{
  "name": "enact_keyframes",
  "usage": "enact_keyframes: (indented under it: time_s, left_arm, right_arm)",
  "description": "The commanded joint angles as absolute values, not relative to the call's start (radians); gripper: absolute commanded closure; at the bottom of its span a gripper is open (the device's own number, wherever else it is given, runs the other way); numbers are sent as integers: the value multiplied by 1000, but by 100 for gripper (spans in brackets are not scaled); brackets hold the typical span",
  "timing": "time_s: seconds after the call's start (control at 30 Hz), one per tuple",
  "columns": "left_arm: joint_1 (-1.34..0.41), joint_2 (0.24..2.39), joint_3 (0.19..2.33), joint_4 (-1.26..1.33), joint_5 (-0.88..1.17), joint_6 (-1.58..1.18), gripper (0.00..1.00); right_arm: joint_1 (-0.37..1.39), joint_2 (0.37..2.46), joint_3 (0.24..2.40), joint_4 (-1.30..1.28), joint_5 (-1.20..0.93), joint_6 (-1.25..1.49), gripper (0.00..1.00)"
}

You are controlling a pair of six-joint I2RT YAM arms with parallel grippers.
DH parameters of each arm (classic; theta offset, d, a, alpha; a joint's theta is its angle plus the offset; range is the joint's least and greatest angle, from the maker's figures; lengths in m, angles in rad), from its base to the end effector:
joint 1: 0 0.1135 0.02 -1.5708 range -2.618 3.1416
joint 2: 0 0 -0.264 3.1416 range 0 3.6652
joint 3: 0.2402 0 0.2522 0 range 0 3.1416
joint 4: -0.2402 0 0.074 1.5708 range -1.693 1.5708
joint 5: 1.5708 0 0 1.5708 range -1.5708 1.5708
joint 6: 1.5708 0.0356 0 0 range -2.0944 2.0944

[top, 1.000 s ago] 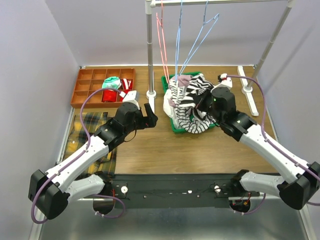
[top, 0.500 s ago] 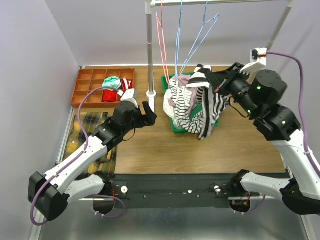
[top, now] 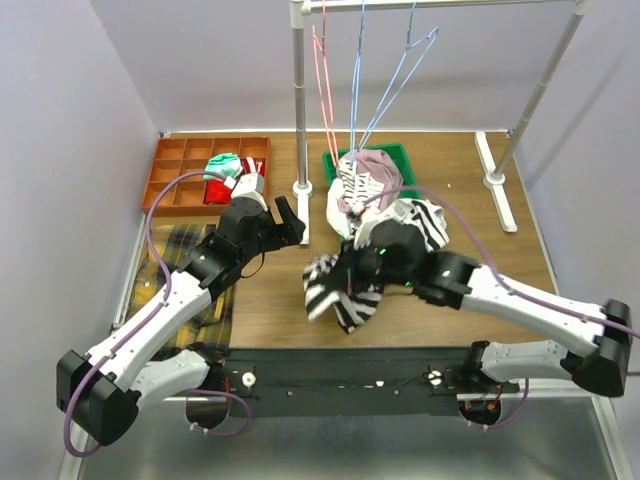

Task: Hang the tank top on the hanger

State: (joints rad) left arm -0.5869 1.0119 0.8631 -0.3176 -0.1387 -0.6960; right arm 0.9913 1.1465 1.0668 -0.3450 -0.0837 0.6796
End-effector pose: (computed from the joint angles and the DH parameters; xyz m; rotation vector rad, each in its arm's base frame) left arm 0.1932 -0.1226 0.3112 -0.2038 2.0877 -0.6560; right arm 0.1399 0.2192 0.3493 -0.3980 2.1522 1.1085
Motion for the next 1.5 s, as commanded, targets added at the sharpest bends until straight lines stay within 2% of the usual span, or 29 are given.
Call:
enact_keyframes:
  time_s: [0.0,0.07,0.13,0.2,0.33,0.5,0.53,0.63,0.67,0.73,0.77,0.83,0.97,1.17,1.23,1.27,1.33,1.37,1.47]
  left_arm:
    - [-575,1028,871,-305,-115,-692,7]
    - [-578,1049,855,-252,-82,-687,7]
    - [-586,1074,845,-216,-35,-693,7]
    - [-618,1121,854,-195,-40,-693,8]
    - [-666,1181,879,-178,-54,-698,8]
    - [-676,1210,893,-176,-43,-707,9]
    - [-680,1209,894,-178,-38,-709,9]
    - [-684,1203,900,-196,-29,-707,10]
    - [-687,1194,907,-218,-34,-701,10]
    - [-689,1177,908,-238,-41,-698,10]
    - [-689,1155,902,-247,-43,-699,10]
    - [-689,1132,891,-250,-49,-712,10]
    - [-689,1080,862,-265,-60,-742,11]
    - [-689,1031,833,-333,-138,-778,15]
    - [-689,1023,816,-350,-149,-781,16]
    - [-689,1020,792,-359,-164,-788,18]
    - [-687,1014,756,-357,-163,-798,20]
    - [-687,1008,718,-348,-153,-804,21]
    - [-689,999,646,-301,-124,-839,27]
  right_arm:
    - [1060,1172,931,-307,166,704,51]
    - [1052,1160,904,-394,423,719,28]
    - [1001,1164,914,-481,546,750,23]
    - [918,1163,905,-480,554,736,21]
    - [642,1166,896,-445,515,706,21]
    - [464,1294,917,-379,581,684,22]
    - [416,1333,923,-329,574,680,23]
    - [380,1457,951,-266,499,669,42]
    - [379,1479,988,-268,497,666,58]
    - [380,1499,1005,-282,474,666,78]
    - [393,1476,1000,-285,462,666,99]
    - [505,1364,976,-275,485,644,99]
    - [754,1281,982,-368,548,731,99]
    - [1105,1292,824,-298,572,948,99]
    - [1144,1333,747,-250,555,992,91]
    - [1147,1342,733,-245,545,1000,75]
    - [1152,1330,715,-245,532,993,57]
    - [1154,1312,698,-233,523,974,42]
    - [1154,1215,698,-250,525,925,31]
